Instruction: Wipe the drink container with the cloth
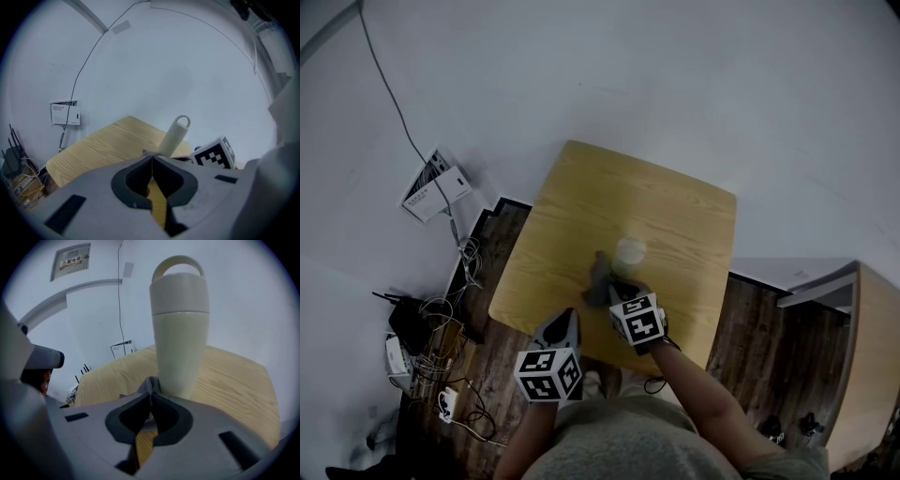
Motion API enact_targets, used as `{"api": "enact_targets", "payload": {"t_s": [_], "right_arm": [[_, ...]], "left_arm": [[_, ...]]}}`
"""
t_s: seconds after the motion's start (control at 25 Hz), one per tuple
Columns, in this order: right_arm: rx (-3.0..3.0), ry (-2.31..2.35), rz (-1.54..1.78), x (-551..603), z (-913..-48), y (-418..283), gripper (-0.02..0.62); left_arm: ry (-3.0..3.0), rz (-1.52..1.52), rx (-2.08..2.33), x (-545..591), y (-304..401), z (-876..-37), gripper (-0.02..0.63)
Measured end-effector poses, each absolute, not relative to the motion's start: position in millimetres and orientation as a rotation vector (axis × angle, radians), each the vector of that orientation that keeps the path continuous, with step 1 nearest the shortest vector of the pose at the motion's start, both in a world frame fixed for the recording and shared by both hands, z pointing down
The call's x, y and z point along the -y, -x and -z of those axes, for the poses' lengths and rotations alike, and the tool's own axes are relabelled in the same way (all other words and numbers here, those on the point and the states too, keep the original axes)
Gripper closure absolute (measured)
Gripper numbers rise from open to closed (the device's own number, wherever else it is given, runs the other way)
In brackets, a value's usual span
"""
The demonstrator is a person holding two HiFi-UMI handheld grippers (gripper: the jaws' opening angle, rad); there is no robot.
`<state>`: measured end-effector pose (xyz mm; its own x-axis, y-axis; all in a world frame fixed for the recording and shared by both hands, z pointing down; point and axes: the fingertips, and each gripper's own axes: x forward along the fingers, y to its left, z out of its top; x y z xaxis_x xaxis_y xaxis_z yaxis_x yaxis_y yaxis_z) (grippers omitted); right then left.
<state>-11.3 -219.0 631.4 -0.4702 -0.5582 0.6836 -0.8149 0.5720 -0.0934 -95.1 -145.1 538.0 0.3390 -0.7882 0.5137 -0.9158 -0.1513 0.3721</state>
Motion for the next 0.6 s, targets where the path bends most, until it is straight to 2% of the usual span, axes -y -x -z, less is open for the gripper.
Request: {"api": "enact_targets", "payload": {"t_s": [0.6], "right_arm": [[2.265,-1.182,-0.603,175,-587,9,0.586]], "left_arm": [[-2.029,-0.256,1.452,132,102,-527,0.603]]}}
